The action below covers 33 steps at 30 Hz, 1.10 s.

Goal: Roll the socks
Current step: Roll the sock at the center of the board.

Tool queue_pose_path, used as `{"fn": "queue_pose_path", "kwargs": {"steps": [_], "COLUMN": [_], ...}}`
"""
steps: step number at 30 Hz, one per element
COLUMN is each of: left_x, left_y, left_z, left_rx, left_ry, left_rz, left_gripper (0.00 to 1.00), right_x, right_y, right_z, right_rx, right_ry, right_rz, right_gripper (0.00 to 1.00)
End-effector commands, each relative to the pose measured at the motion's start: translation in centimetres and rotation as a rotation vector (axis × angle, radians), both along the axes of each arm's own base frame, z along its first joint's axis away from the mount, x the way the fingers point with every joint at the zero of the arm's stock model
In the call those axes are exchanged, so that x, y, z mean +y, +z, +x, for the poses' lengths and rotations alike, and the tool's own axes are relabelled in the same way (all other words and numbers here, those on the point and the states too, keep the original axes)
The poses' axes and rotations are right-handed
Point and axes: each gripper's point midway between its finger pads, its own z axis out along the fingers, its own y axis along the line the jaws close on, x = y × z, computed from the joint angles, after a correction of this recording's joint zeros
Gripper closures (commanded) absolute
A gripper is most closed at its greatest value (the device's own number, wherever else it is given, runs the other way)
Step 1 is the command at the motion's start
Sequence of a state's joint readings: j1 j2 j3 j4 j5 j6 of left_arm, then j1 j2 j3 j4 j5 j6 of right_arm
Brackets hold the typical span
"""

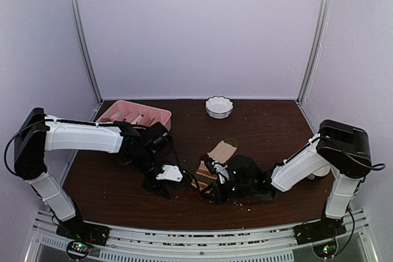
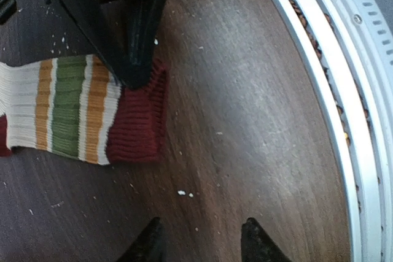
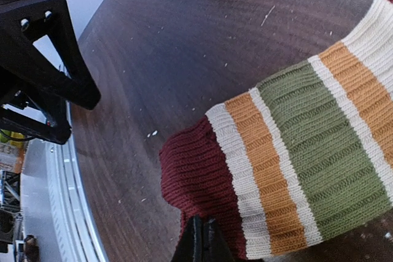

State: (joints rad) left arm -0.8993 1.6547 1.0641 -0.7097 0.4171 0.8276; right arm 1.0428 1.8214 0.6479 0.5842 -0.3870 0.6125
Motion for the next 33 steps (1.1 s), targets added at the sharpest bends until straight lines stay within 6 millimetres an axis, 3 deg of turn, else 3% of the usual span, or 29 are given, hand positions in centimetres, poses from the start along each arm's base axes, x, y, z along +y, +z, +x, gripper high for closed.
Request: {"fn": "queue_pose_path", "kwargs": {"steps": [1, 5, 12, 21, 33], "left_x": [-3.4, -4.6, -4.6, -5.4, -5.1], "left_y": [0.7, 0.5, -2.6, -4.4, -4.5], "left_z": [2.1, 2.0, 0.7, 1.5, 1.6], "left_rx": [-0.177, -0.238, -0.276, -0.317, -0.311], "left_ry": [-0.054, -0.112, -0.188, -0.164, -0.155], "left_rz": [-0.053, -0.065, 0.009, 0.036, 0.062], "left_gripper": [0.59, 0.56, 0.56, 0.61, 0.67], "right_x": [0.5, 0.0, -0.2, 0.2, 0.1], "right_y": [1.7, 1.1, 0.4, 0.3, 0.2], "right_z": [-1.6, -1.7, -1.4, -1.0, -0.7], "right_rx": [0.135, 0.174, 0.228, 0.241, 0.252], "right_ry": [0.026, 0.008, -0.024, -0.02, -0.025], "right_rz": [0.116, 0.091, 0.104, 0.083, 0.076], "right_gripper": [1.0, 1.0, 1.0, 1.0, 1.0]}}
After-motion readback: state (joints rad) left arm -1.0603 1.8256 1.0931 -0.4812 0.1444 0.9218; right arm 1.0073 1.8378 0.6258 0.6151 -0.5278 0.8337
